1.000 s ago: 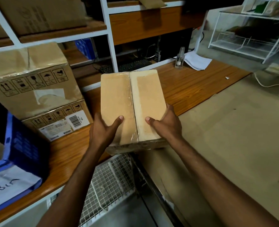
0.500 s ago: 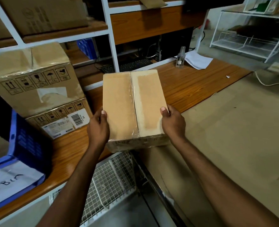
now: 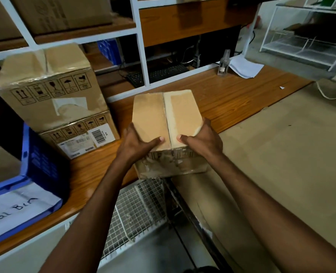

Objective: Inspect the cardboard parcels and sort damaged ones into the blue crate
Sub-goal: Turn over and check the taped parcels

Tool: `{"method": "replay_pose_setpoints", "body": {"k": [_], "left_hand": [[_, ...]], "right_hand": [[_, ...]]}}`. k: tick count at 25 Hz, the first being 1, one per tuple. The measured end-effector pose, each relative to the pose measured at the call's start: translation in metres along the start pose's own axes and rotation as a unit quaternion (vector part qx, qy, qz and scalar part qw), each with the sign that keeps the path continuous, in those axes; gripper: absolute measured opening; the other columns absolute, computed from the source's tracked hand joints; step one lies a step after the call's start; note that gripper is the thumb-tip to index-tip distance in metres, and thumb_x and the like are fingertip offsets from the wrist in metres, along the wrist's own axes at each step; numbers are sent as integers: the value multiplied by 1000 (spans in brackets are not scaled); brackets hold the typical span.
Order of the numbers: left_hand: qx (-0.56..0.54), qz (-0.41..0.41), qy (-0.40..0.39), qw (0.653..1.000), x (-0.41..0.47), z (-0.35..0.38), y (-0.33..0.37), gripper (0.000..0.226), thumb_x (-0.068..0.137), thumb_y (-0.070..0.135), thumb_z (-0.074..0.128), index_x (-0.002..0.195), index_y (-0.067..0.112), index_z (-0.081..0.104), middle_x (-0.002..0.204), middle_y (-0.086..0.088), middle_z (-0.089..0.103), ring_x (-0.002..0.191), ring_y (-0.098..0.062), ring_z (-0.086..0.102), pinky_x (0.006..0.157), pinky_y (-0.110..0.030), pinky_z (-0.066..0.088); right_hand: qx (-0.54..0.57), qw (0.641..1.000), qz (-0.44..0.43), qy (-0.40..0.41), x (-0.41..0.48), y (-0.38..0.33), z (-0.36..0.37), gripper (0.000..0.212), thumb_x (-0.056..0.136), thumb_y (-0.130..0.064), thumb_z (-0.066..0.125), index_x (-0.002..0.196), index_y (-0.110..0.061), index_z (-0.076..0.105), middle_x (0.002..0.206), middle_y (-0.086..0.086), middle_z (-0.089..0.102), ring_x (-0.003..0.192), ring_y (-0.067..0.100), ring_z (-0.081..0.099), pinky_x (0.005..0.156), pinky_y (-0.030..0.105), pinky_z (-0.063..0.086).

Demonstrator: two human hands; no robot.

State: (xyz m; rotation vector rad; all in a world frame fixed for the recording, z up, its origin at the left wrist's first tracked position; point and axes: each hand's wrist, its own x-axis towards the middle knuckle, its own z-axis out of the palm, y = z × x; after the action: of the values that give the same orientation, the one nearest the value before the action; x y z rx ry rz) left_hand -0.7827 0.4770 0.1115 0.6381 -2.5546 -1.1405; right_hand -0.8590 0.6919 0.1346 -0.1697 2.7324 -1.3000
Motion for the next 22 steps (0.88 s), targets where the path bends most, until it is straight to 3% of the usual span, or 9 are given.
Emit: {"method": "replay_pose_setpoints", "body": {"k": [3, 5, 8, 11, 15, 17, 18, 20, 22], "left_hand": [[-25, 15, -81, 996, -6, -7, -6, 128, 69, 64, 87, 164, 22, 13, 168, 5, 13, 150, -22, 24, 122, -41, 31], [-60, 2, -102, 993, -9, -11, -8, 121, 72, 59, 87, 165, 26, 17, 173, 12, -2, 155, -18, 15, 116, -31, 26], [-159, -23, -96, 982, -16, -16, -16, 99, 81, 47, 84, 162, 35, 29, 171, 13, 12, 149, -16, 30, 103, -22, 38], [-216, -11, -84, 973, -31, -12, -20, 83, 93, 37, 73, 162, 36, 27, 157, 13, 31, 120, 4, 48, 75, -6, 51], [-248, -16, -70, 966, -40, -6, -20, 63, 105, 32, 57, 162, 33, 30, 163, 7, 28, 115, 10, 46, 72, -1, 49], [-262, -6, -54, 963, -43, -7, -20, 59, 108, 32, 48, 163, 32, 26, 164, 10, 25, 116, 16, 47, 82, -5, 50], [-267, 0, -39, 963, -44, -4, -21, 57, 110, 34, 42, 164, 30, 24, 165, 9, 23, 123, 13, 47, 94, -13, 51], [-274, 4, -19, 962, -48, 4, -25, 56, 111, 41, 32, 165, 32, 19, 170, 4, 20, 142, -5, 37, 112, -34, 41], [-295, -2, 8, 956, -52, 13, -28, 56, 111, 46, 29, 164, 34, 17, 169, 2, 25, 145, -13, 34, 111, -36, 37]], "right_hand": [[90, 993, 9, -72, 1, 10, -8, 105, 68, -27, 94, 152, -27, 30, 120, -15, 56, 115, 15, 57, 96, 36, 51], [123, 990, 9, -70, 6, 16, -9, 107, 69, -18, 93, 154, -28, 30, 111, -20, 54, 109, 11, 56, 96, 33, 52], [168, 979, -3, -117, 5, 20, -13, 102, 76, -11, 89, 156, -28, 29, 118, -16, 55, 115, 12, 54, 86, 24, 51], [199, 968, -35, -149, 5, 34, -17, 92, 82, -9, 84, 156, -31, 33, 127, -17, 60, 119, 7, 57, 95, 26, 53], [227, 966, -25, -123, 5, 49, -14, 71, 94, -12, 71, 155, -34, 41, 136, -13, 63, 124, 8, 59, 106, 36, 51], [241, 964, -32, -113, 8, 52, -12, 63, 98, -11, 66, 153, -32, 45, 137, -11, 65, 125, 10, 61, 102, 35, 53], [248, 962, -32, -111, 9, 53, -11, 61, 99, -11, 65, 153, -30, 46, 136, -9, 65, 125, 11, 61, 99, 32, 53], [278, 955, -9, -107, 4, 55, -12, 55, 102, -14, 61, 153, -28, 46, 136, -8, 66, 123, 10, 62, 94, 27, 53], [296, 950, -7, -95, -3, 59, -11, 50, 103, -15, 59, 151, -26, 50, 133, -8, 68, 118, 8, 66, 90, 24, 55]]}}
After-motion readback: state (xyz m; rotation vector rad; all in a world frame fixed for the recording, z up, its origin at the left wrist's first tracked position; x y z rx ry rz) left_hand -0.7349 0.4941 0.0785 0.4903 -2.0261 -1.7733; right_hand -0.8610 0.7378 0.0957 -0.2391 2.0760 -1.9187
